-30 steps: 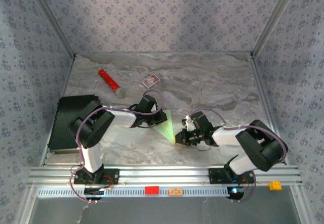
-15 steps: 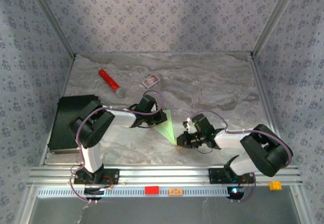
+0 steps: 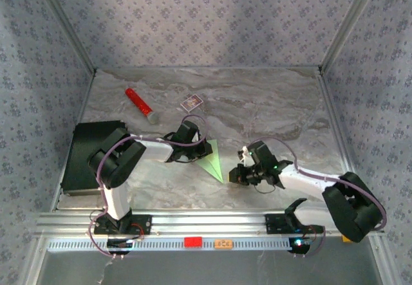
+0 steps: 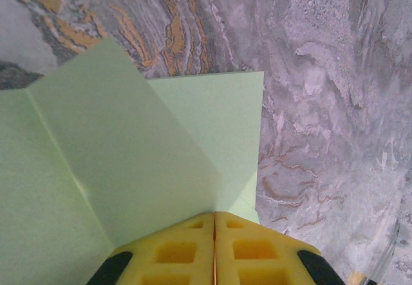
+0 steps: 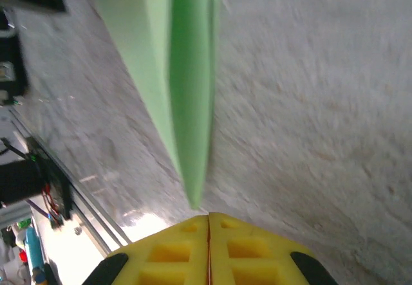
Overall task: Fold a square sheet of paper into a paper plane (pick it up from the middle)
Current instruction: Fourth fold the wing at the center of the table.
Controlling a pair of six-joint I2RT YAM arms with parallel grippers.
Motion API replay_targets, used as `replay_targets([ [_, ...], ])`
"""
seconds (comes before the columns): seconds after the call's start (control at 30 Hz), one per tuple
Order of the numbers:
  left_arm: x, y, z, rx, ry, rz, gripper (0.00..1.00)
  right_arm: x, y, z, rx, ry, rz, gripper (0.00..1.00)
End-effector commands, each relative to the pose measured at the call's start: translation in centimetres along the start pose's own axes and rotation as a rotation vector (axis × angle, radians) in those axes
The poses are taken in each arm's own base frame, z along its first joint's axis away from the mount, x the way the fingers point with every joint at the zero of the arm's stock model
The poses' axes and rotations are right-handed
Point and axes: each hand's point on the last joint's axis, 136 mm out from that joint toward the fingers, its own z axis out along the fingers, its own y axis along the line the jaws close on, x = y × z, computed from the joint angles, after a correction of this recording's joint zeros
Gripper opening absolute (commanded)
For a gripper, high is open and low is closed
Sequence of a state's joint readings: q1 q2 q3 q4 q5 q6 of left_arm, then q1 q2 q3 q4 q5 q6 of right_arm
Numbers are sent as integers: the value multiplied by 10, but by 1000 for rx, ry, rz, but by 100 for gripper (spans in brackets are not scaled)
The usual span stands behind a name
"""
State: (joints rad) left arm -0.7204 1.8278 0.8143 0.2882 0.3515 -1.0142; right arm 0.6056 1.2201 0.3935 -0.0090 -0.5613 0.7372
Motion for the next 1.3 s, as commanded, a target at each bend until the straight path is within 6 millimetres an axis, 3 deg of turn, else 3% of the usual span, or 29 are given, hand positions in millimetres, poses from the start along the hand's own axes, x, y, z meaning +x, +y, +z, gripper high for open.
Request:
replay_targets([
  [0.0,9,31,-1,-104,9,-20,8,-20,26,-6,-46,-15,-57,8],
  [0.1,9,32,1,-103,12,-22,8,-32,45,4,-95,-10,-73,7],
  [0.27,10,32,2,-104,15,-23,8,-46,57,27,-121,13,-76,7],
  [0.43,10,32,2,-102,14,-23,8,-53,61,45,-123,38,-81,7],
  [0.5,10,32,2,-103,15,-24,8,-53,53,53,-105,57,-66,7],
  [0.6,10,32,1,-102,14,-23,8,-45,36,63,-74,85,-34,7],
  [0.8,10,32,-1,-101,9,-21,8,-11,11,73,-57,136,23,7],
  [1.0,10,34,-1,-106,7,-28,8,8,-2,71,-31,152,36,7],
  [1.27,10,40,-1,-122,1,-45,8,20,-6,60,-13,157,23,7],
])
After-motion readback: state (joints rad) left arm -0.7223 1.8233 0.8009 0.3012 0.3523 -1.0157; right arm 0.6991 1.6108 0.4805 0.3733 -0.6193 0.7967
